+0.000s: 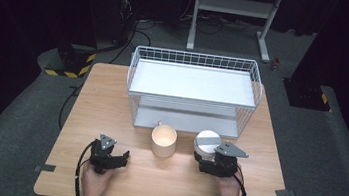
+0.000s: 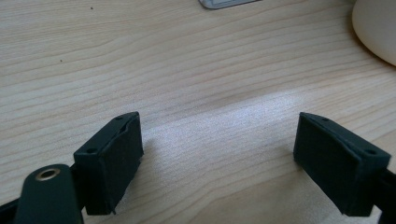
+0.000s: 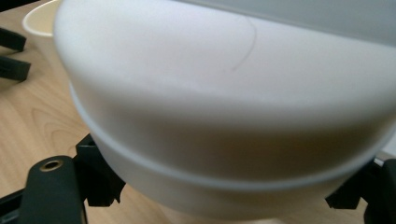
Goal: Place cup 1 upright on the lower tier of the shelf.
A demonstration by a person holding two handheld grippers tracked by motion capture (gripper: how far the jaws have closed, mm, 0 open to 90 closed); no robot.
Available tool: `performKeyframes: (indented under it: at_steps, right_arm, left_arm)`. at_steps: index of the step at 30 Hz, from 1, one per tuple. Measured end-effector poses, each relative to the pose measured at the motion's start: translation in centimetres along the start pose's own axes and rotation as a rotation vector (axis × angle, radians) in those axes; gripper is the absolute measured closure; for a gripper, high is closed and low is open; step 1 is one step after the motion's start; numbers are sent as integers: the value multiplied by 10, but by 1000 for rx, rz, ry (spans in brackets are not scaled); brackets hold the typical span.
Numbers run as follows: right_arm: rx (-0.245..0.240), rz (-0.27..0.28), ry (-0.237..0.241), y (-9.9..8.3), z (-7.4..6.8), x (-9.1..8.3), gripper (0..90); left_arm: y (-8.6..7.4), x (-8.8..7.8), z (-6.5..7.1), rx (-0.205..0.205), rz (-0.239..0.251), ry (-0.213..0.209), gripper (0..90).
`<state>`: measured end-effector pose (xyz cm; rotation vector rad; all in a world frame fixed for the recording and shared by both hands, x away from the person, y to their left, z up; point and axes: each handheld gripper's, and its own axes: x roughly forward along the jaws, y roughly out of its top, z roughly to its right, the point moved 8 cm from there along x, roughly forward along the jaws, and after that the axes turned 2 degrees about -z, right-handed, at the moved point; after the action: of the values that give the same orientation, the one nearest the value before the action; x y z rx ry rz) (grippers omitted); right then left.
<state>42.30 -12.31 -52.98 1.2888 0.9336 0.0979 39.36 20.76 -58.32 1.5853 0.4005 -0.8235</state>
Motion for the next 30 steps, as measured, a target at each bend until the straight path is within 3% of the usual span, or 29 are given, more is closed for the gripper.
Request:
performKeyframes:
  at_steps: [14, 30]
  right_arm:
    - [28, -6, -32, 9, 19, 5, 183]
    - [90, -17, -84, 17, 48, 22, 182]
  left_arm:
    - [0, 0, -1, 5, -5, 2, 160]
    - [0, 0, -1, 4, -5, 2, 162]
